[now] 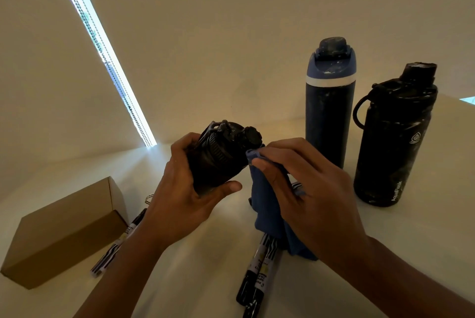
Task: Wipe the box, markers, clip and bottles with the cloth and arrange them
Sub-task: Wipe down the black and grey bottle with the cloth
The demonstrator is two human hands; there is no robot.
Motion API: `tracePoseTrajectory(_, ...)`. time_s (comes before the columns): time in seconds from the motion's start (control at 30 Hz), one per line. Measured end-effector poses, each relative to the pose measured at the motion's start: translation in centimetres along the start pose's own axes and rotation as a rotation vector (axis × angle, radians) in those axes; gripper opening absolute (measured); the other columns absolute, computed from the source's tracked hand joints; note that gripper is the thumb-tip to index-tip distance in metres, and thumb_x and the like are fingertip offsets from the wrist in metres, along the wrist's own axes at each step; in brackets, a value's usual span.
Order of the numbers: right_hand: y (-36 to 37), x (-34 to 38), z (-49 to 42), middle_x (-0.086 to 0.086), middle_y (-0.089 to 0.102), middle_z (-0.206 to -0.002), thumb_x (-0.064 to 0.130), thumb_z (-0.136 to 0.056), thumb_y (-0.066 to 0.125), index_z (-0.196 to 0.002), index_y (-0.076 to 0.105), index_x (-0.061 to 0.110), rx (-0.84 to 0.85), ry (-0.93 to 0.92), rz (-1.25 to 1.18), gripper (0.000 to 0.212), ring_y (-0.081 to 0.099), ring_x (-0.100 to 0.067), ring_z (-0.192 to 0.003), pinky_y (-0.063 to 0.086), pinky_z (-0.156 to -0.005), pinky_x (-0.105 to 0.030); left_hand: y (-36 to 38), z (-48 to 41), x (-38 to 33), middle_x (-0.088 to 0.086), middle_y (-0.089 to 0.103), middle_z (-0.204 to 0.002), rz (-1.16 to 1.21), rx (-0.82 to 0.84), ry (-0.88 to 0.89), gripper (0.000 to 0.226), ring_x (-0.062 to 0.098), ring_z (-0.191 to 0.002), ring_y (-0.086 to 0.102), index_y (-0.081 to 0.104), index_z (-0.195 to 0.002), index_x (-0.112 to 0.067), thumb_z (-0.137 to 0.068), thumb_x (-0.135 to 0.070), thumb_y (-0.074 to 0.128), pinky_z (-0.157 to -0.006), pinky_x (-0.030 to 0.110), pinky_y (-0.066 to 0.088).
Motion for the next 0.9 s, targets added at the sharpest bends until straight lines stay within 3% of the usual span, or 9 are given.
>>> tracePoseTrajectory(0.4, 0.0, -0.4, -0.3, 0.015, 0.068, -0.114, 0.008, -0.099, 0.065, -0.117, 0.074, 0.017, 0.002, 0.042, 0.033, 0.021, 0.060, 0.006, -0.108, 0.046, -0.093, -0.012, -0.4, 0.1, 0.6, -0.017, 0.048, -0.144, 0.019, -0.013, -0.037, 0.094, 0.012, -0.130, 0.056, 0.014, -0.142, -0.057, -0.073, -0.077, 0.075, -0.103, 0.046, 0.056)
tracePoseTrajectory(0.5, -0.7, -1.9, -0.5, 0.019, 0.069, -0.104, 0.018, -0.101, 0.065, -0.110, 0.075, 0.020, -0.023, 0.187, 0.023, 0.014, 0.063, 0.006, -0.097, 0.048, -0.085, -0.011, -0.3, 0.2, 0.6, -0.020, 0.047, -0.144, 0.019, -0.011, -0.045, 0.094, 0.010, -0.131, 0.054, 0.013, -0.141, -0.060, -0.072, -0.076, 0.075, -0.105, 0.044, 0.054)
tracePoseTrajectory(0.6, -1.9, -3.5, -0.5, 0.023, 0.068, -0.086, 0.037, -0.102, 0.061, -0.112, 0.072, 0.030, -0.111, 0.386, -0.020, 0.016, 0.067, 0.003, -0.080, 0.050, -0.067, -0.009, 0.4, 0.2, 0.6, -0.016, 0.048, -0.142, -0.018, 0.023, -0.046, 0.098, 0.013, -0.128, 0.055, 0.013, -0.143, -0.057, -0.071, -0.081, 0.074, -0.102, 0.047, 0.055)
tracePoseTrajectory(0.67, -2.6, -3.8, -0.6, 0.019, 0.071, -0.089, 0.043, -0.100, 0.059, -0.111, 0.069, 0.031, -0.187, 0.463, -0.083, 0.020, 0.070, 0.001, -0.082, 0.053, -0.065, -0.011, 0.7, 0.2, 0.8, -0.016, 0.049, -0.140, -0.038, 0.036, -0.060, 0.100, 0.016, -0.126, 0.056, 0.015, -0.144, -0.055, -0.068, -0.085, 0.072, -0.099, 0.051, 0.056)
tracePoseTrajectory(0.77, -2.4, -3.1, -0.9, 0.013, 0.073, -0.092, 0.041, -0.098, 0.062, -0.108, 0.068, 0.026, -0.186, 0.471, -0.179, 0.019, 0.072, -0.003, -0.085, 0.055, -0.065, -0.014, 1.0, 0.3, 0.8, -0.018, 0.049, -0.139, -0.067, 0.041, -0.049, 0.100, 0.018, -0.124, 0.056, 0.014, -0.143, -0.058, -0.067, -0.088, 0.071, -0.097, 0.054, 0.056)
tracePoseTrajectory(0.83, -1.3, -2.8, -0.9, 0.008, 0.073, -0.087, 0.031, -0.100, 0.062, -0.108, 0.070, 0.016, -0.094, 0.472, -0.249, 0.018, 0.072, -0.002, -0.078, 0.054, -0.061, -0.015, 1.0, 0.3, 0.8, -0.017, 0.048, -0.139, -0.078, 0.040, -0.036, 0.100, 0.018, -0.124, 0.056, 0.013, -0.143, -0.059, -0.067, -0.088, 0.070, -0.096, 0.054, 0.056)
tracePoseTrajectory(0.9, -0.4, -3.3, -0.8, -0.003, 0.073, -0.088, 0.021, -0.101, 0.057, -0.110, 0.072, 0.005, 0.003, 0.557, -0.349, 0.023, 0.070, 0.001, -0.077, 0.053, -0.069, -0.016, 1.0, 0.2, 1.0, -0.016, 0.049, -0.139, -0.062, 0.038, -0.044, 0.100, 0.019, -0.123, 0.057, 0.015, -0.144, -0.055, -0.067, -0.088, 0.070, -0.095, 0.053, 0.057)
Point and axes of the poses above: each hand's wrist, its own z-axis away from the middle knuckle, its own y-axis out of the palm, x = y × z, the point moved 8 cm from there along -z, towards the middle knuckle
